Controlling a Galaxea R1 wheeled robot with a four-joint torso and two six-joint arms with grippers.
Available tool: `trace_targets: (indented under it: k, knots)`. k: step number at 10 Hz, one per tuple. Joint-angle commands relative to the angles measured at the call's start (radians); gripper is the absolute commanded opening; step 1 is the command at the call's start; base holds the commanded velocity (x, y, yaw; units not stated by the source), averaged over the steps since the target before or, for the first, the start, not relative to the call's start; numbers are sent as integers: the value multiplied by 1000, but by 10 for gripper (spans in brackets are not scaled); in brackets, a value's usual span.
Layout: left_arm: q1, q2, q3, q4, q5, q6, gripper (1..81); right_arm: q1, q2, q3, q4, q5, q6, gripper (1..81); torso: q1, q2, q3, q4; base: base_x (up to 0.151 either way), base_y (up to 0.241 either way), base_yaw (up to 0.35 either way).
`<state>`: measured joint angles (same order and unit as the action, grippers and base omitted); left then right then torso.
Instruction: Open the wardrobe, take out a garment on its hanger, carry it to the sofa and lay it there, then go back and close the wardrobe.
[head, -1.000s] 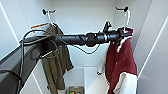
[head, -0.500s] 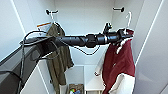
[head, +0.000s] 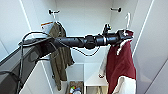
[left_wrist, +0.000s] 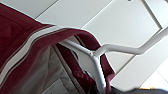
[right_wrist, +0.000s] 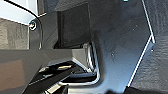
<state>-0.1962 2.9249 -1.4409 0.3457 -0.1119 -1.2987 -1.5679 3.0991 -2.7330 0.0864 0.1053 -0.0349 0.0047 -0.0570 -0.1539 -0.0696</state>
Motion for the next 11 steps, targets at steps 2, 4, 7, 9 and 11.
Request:
trace_targets:
  k: [2,4,7,9,11]
  knots:
    - [-188,-13,16,27,-86,30,10,28,6,10,9,-61,-5,811,0,0,0,0,-129,0,0]
    - [-185,-16,20,27,-86,30,10,28,6,10,9,-61,-5,811,0,0,0,0,-133,0,0]
    - [-185,-18,28,27,-86,30,10,27,6,10,9,-53,-3,811,-1,0,0,0,-133,0,0]
    - [-185,-18,30,27,-86,30,10,27,6,7,9,-53,-3,811,0,0,0,0,-133,0,0]
    - [-185,-16,30,27,-86,30,10,27,6,9,9,-53,-3,811,-2,-1,0,0,-136,0,0]
